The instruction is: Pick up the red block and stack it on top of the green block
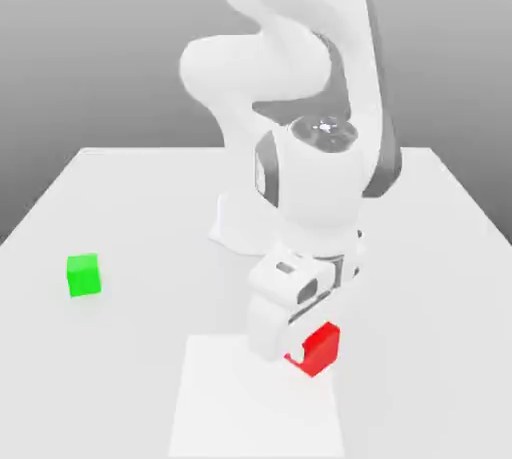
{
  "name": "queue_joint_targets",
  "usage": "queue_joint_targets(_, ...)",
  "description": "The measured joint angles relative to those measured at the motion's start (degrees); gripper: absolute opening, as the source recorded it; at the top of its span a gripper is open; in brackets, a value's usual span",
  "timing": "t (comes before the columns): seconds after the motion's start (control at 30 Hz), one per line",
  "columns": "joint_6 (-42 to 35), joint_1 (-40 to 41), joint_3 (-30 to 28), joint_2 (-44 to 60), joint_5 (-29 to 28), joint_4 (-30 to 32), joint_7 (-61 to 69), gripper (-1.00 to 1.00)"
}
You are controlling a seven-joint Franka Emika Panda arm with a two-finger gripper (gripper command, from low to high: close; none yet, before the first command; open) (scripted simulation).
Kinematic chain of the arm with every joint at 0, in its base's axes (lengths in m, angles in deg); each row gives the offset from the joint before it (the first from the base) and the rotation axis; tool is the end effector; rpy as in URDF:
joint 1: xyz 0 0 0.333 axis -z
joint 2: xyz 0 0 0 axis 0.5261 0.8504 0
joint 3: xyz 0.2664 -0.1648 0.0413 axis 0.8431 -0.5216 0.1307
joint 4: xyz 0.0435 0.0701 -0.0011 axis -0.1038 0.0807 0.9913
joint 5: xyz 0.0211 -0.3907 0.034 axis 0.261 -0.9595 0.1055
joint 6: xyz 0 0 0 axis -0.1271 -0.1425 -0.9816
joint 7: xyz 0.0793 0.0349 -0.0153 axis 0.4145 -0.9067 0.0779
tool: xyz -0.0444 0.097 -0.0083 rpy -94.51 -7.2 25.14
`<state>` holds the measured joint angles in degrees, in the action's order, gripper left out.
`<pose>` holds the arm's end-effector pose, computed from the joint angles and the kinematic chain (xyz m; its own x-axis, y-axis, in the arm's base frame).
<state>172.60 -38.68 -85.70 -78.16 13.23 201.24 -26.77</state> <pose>0.3803 0.0712 0.1929 0.9997 0.0250 0.0054 0.0250 -0.9997 -0.0029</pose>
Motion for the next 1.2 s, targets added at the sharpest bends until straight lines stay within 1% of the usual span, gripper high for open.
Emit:
queue_joint_targets(0.1,-2.9,0.4,-0.3,-3.3,0.0,0.8,-0.4,-1.00)
queue_joint_targets(0.13,-3.4,1.0,-1.0,-4.1,-0.8,1.1,-2.3,-1.00)
queue_joint_targets(0.2,-4.2,1.7,-4.6,-5.3,-2.7,1.8,-6.8,-1.00)
queue_joint_targets(0.33,-5.5,13.9,-10.2,-7.9,-6.8,3.2,-17.5,-1.00)
queue_joint_targets(0.5,-7.2,23.8,-15.5,-11.5,-10.4,5.0,-30.2,-1.00)
queue_joint_targets(0.67,-8.8,34.3,-20.8,-15.2,-12.4,6.8,-41.2,-1.00)
queue_joint_targets(0.83,-10.2,45.0,-25.8,-19.0,-13.0,8.6,-51.3,-1.00)
queue_joint_targets(0.9,-7.9,46.4,-27.4,-17.1,-12.0,8.9,-52.6,-1.00)
queue_joint_targets(0.97,-4.2,45.8,-28.3,-13.3,-9.7,8.9,-51.5,-1.00)
queue_joint_targets(1.03,-0.2,44.6,-28.7,-9.1,-5.7,8.9,-49.0,-1.00)
queue_joint_targets(1.1,3.8,43.9,-27.7,-4.6,0.8,8.7,-44.5,-1.00)
queue_joint_targets(1.13,4.9,44.0,-26.9,-3.3,2.9,8.7,-43.0,1.00)
queue_joint_targets(1.2,4.9,43.6,-26.9,-3.3,2.9,8.7,-43.0,1.00)
